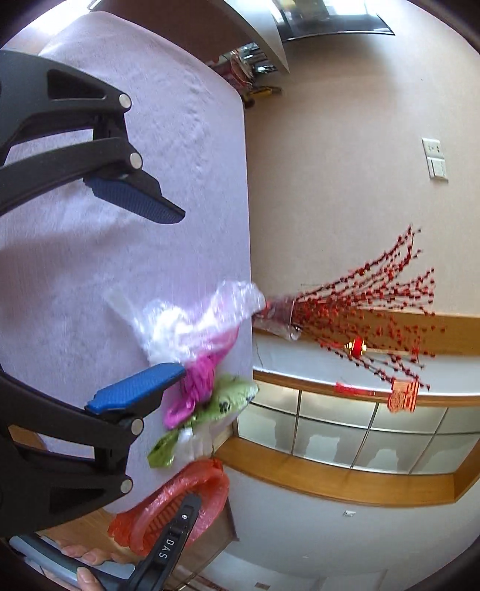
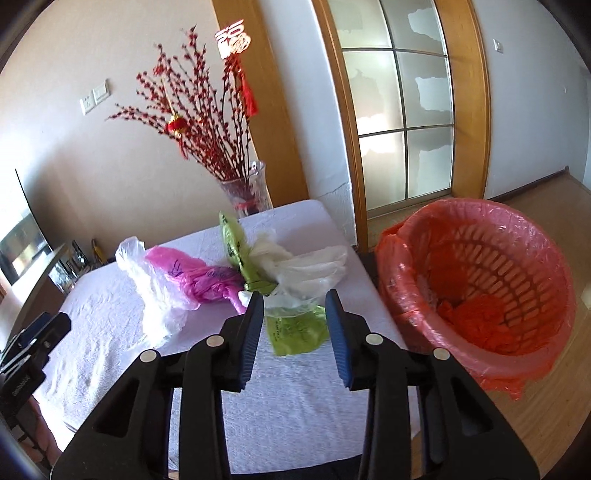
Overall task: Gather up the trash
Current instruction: 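Move both open grippers back over the remaining bags, then grasp the clear bag with the left gripper while the right gripper grasps the green paw-print bag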
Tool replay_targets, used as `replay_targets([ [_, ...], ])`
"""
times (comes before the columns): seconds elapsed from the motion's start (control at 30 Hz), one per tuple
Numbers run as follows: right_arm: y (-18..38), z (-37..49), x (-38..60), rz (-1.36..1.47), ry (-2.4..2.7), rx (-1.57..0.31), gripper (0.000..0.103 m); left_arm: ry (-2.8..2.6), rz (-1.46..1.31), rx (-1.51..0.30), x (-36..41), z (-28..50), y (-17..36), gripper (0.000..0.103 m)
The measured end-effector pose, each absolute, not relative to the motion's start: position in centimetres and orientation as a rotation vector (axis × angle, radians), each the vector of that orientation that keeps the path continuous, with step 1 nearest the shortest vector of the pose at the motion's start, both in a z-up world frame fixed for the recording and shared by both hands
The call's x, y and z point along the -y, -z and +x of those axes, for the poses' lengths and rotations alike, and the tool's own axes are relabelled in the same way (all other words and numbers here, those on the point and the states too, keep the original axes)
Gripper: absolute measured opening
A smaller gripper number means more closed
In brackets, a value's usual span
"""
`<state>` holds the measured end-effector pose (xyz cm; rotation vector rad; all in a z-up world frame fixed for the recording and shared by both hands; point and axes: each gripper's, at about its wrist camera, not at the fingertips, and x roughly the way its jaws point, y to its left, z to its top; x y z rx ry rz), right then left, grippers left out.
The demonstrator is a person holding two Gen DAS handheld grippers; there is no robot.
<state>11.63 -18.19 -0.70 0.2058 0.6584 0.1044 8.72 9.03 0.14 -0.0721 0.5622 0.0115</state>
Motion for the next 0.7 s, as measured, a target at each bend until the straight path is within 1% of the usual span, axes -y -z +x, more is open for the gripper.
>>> replay_targets([
  [0.23,0.9,12.3,17.3,0.190,-0.108,-0.673,0.034,-0.003,-0.130,-0.609,-10.4,9.9,0.9,0.076],
  [0.43,1.7,12.8,18.0,0.181,-0.100,-0.708,0.034,0.025,-0.093,-0.632,-7.2,13.0,2.0,0.076],
  [0.67,2.7,13.7,19.4,0.187,-0.102,-0.752,0.034,0.024,-0.071,-0.751,-4.4,17.7,4.8,0.076],
  [0.7,2.9,14.0,19.5,0.185,-0.107,-0.758,0.034,0.022,-0.070,-0.762,-4.3,18.0,5.1,0.073],
])
